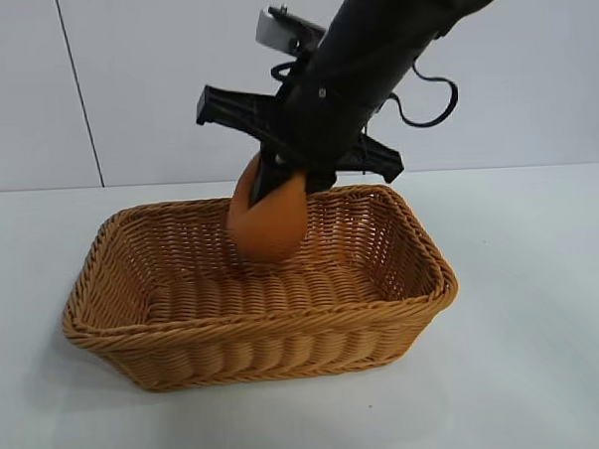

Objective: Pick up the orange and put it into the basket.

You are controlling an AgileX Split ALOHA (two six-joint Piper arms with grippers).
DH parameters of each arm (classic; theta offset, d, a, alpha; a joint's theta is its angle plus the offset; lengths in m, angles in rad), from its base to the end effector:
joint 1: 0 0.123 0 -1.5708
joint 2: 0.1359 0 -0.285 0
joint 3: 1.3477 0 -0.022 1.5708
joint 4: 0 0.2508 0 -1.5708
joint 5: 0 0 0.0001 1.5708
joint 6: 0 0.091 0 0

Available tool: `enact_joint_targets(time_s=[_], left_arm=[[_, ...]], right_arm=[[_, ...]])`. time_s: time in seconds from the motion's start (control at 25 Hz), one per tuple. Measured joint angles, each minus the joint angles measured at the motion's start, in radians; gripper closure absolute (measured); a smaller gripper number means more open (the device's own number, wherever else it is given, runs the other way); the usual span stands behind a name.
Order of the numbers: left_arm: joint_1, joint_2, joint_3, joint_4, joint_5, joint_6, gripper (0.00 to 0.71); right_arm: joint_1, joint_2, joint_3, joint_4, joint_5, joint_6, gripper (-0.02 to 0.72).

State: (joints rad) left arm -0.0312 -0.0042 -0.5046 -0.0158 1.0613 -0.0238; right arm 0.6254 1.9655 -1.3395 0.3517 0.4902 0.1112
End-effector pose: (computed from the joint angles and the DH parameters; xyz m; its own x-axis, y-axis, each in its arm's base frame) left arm -0.0061 -0.0011 0.2785 -0.4496 -0.0175 -0.8931 0.0294 0.9990 -0.0343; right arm 0.3310 0.2573 0.1832 -0.8899 -0.1415 -0.4336 -0.3094 0.8858 0.3459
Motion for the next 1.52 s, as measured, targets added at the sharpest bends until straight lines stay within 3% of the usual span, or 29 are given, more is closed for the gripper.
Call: enact_joint_targets(time_s=[0.28, 0.36, 0.52, 0.64, 0.8, 0.92, 1.08, 1.28, 1.36, 1.52], left_arm=[[0.0, 0.0, 0.0, 0.0, 0.001, 0.0, 0.121], [0.0, 0.0, 0.0, 0.0, 0.001, 0.0, 0.121], [0.0, 0.0, 0.0, 0.0, 0.001, 0.0, 0.121], [0.0, 0.0, 0.0, 0.0, 0.001, 0.0, 0.121], [0.0, 0.0, 0.0, 0.0, 0.001, 0.0, 0.121], [0.0, 0.0, 0.0, 0.0, 0.001, 0.0, 0.121], [0.0, 0.0, 0.0, 0.0, 0.001, 0.0, 0.121], [0.0, 0.0, 0.0, 0.0, 0.001, 0.0, 0.121], [0.0, 0.0, 0.0, 0.0, 0.001, 0.0, 0.121], [0.0, 0.0, 0.0, 0.0, 0.001, 0.0, 0.121]], right_arm=[[0.001, 0.057, 0.001, 0.002, 0.0, 0.0, 0.622], [0.001, 0.057, 0.001, 0.002, 0.0, 0.0, 0.512], [0.001, 0.057, 0.001, 0.007, 0.015, 0.0, 0.158], [0.001, 0.057, 0.001, 0.008, 0.036, 0.0, 0.053], [0.001, 0.045, 0.0, 0.001, 0.095, 0.0, 0.029], [0.001, 0.034, -0.044, -0.041, 0.186, 0.0, 0.028], [0.001, 0.03, -0.176, -0.14, 0.372, 0.009, 0.028], [0.001, 0.028, -0.329, -0.328, 0.606, 0.071, 0.028], [-0.003, 0.025, -0.364, -0.386, 0.663, 0.079, 0.028], [-0.042, 0.021, -0.381, -0.41, 0.686, 0.082, 0.028]])
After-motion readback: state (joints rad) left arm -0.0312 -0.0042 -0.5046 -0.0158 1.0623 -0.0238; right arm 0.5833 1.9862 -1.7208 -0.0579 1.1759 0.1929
